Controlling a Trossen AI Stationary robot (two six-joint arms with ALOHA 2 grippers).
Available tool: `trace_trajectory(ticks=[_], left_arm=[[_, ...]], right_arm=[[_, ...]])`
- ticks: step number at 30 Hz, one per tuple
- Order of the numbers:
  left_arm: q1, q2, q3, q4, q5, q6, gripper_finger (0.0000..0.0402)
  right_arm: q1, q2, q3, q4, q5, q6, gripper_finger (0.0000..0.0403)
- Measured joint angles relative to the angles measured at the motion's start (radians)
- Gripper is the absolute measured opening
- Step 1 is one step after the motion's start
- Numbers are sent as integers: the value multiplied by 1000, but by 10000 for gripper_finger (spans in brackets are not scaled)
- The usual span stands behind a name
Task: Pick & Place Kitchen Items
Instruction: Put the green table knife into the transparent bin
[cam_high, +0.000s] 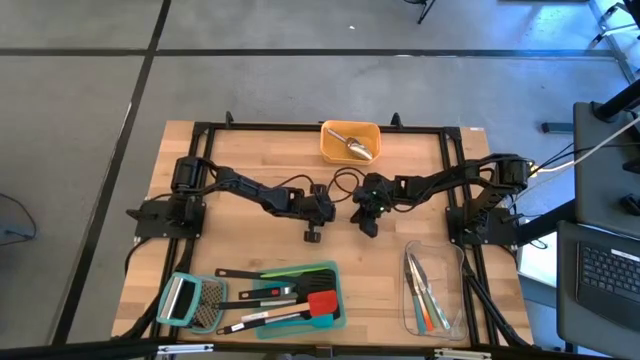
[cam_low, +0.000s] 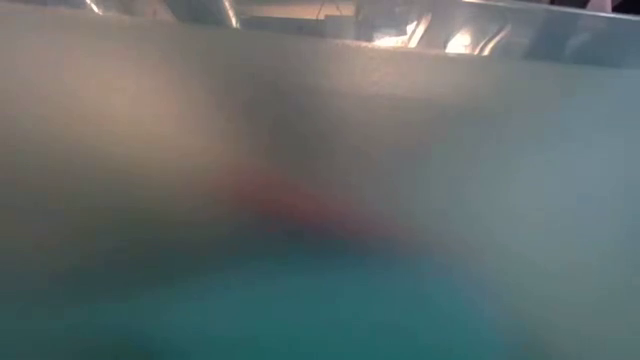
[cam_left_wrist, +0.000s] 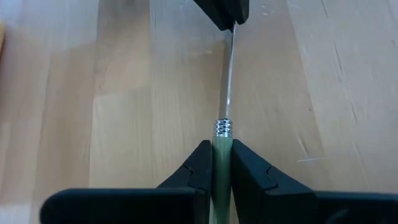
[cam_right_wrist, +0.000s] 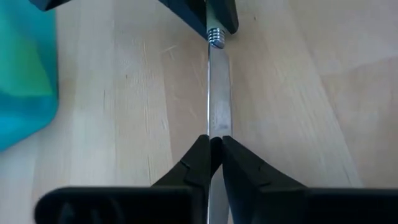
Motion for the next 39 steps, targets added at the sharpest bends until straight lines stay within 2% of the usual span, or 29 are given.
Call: trace_trajectory(ticks=[7,13,19,27,31,39], left_arm=[[-11,-16,0,-29,-32,-42,27],[-12,-72,-8,-94,-43,-66,27],[-12,-166,-10,-200,-89,-111,27],[-12,-377,-47,-231,-152,-194,27],[-20,-529,-130,-122,-158,-239,27],[-80,-781,-351,384,-79,-261,27]], right_arm=[[11,-75,-8,-37,119,16,69],[47,-205,-5,-17,146,27,144],[111,-411,-3,-41,273,21,207],[211,-630,-1,-47,425,0,219],[245,-690,0,-32,440,-3,218],[278,-711,0,131,459,-10,218]])
